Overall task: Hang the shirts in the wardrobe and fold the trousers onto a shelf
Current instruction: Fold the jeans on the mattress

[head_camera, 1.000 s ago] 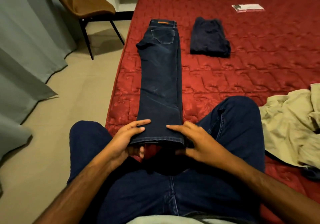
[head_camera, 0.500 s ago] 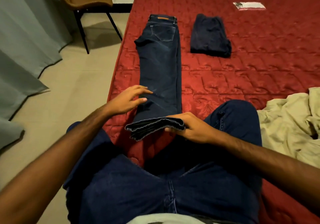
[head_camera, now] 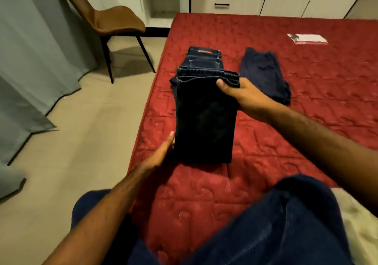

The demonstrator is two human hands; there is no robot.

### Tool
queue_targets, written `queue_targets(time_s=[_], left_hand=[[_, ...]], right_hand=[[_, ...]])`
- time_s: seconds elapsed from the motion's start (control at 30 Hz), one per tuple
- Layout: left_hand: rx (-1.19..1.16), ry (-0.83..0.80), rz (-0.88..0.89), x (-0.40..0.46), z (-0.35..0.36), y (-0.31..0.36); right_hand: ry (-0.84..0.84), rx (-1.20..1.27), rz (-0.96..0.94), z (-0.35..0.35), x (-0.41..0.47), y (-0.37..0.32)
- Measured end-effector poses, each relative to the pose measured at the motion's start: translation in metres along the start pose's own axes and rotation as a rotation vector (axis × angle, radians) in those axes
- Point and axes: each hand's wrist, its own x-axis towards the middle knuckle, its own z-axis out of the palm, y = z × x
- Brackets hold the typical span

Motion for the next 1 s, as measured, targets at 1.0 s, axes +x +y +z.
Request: queue_targets(time_s=[1.0], left_hand=[[0.117,0.164,-0.288,0.087,-0.014,-0.009]], right_hand=[[-0.459,-1.627,-0.013,0.046,-0.001,0.176]])
